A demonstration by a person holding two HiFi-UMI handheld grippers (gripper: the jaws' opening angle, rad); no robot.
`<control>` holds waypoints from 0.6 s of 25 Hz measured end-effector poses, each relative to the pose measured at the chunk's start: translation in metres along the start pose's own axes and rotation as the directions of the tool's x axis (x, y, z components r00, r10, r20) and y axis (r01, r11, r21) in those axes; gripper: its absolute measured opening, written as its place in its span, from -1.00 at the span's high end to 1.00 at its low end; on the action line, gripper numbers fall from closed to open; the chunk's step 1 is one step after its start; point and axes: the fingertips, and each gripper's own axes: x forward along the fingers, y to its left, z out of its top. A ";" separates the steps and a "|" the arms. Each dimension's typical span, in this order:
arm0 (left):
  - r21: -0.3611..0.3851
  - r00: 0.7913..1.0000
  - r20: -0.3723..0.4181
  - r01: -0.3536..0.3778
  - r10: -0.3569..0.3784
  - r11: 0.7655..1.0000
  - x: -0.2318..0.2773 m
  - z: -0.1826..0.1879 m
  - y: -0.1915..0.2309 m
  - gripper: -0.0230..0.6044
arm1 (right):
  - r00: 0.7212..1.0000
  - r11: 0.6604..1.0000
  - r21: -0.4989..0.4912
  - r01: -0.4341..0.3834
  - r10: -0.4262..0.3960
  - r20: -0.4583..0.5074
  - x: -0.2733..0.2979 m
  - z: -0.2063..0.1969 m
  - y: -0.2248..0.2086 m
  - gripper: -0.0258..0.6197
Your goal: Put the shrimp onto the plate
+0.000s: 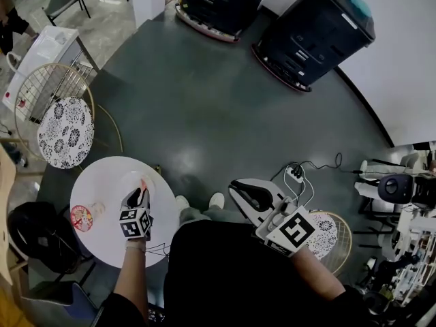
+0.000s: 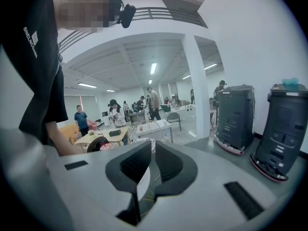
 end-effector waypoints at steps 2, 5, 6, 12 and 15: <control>0.025 1.000 0.021 0.008 -0.008 1.000 -0.005 0.008 -0.010 0.62 | 1.000 1.000 -0.002 -0.006 0.006 0.009 -0.002 0.000 0.002 0.81; 0.047 0.998 0.054 0.024 -0.027 0.999 -0.014 0.018 -0.027 0.62 | 1.000 1.000 0.001 -0.013 0.013 0.010 -0.006 -0.002 0.006 0.81; 0.051 0.997 0.067 0.032 -0.035 0.998 -0.018 0.022 -0.033 0.62 | 1.000 1.000 0.004 -0.016 0.016 0.015 -0.007 -0.002 0.007 0.81; 0.093 0.983 0.150 0.093 -0.106 0.991 -0.046 0.049 -0.078 0.78 | 0.999 0.999 0.026 -0.026 0.025 0.034 -0.019 -0.005 0.011 0.81; 0.101 0.971 0.200 0.116 -0.134 0.988 -0.061 0.066 -0.099 0.85 | 0.998 0.998 0.048 -0.027 0.024 0.053 -0.023 -0.005 0.010 0.81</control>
